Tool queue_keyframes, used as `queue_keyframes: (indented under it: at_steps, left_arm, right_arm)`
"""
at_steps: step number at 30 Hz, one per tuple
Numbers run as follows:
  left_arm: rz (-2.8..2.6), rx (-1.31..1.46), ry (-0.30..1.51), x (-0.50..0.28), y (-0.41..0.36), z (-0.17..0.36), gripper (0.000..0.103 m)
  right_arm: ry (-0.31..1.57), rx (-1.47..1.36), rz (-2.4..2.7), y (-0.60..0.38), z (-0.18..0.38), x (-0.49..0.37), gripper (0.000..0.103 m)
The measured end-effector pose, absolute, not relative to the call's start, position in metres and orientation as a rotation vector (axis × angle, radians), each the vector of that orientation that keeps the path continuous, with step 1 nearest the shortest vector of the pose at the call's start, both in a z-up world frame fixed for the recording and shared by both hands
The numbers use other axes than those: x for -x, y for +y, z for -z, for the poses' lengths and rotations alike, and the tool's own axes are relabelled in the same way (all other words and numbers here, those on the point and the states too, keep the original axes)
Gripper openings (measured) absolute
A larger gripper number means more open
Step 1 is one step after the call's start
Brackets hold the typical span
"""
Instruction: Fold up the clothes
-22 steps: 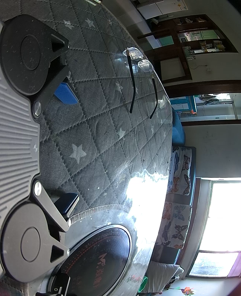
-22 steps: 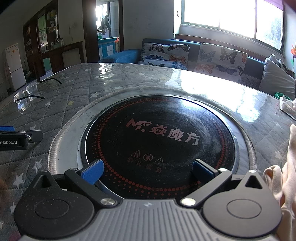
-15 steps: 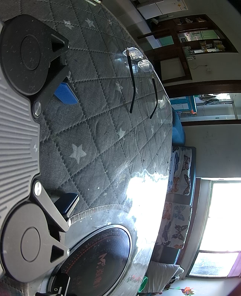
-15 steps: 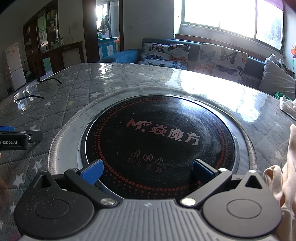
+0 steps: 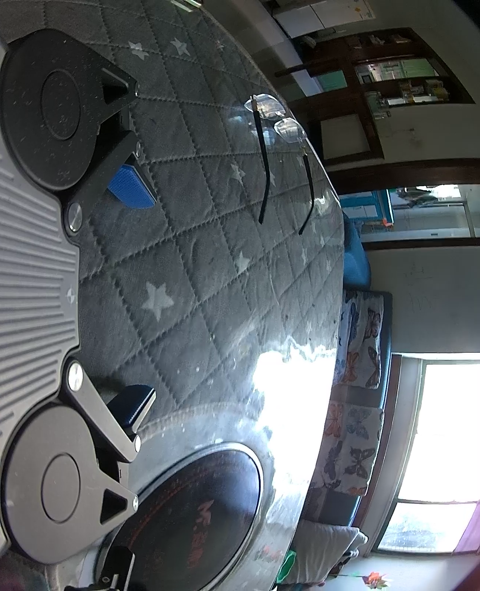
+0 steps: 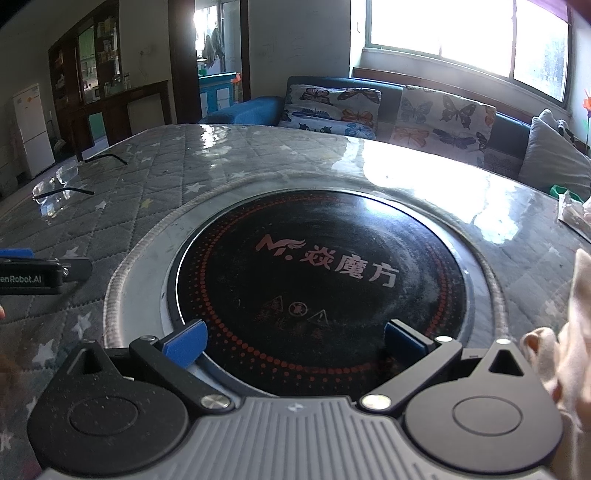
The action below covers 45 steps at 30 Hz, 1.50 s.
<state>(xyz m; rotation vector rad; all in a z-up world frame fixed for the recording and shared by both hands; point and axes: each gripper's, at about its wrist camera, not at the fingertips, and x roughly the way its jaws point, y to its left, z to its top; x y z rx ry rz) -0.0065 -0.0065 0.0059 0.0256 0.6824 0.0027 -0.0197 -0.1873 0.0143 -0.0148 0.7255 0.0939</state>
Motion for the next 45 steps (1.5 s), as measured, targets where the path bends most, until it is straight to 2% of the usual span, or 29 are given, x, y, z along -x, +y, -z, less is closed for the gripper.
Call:
queue_keyframes:
  at_steps: [18, 45]
  left_arm:
    - [0.162, -0.032, 0.708, 0.057, -0.051, -0.035, 0.103]
    - [0.452, -0.149, 0.747, 0.103, -0.157, -0.047, 0.103]
  right_arm:
    - [0.641, -0.032, -0.088, -0.215, -0.052, 0.1, 0.103]
    - [0.631, -0.138, 0.19, -0.279, -0.06, 0.216, 0.103]
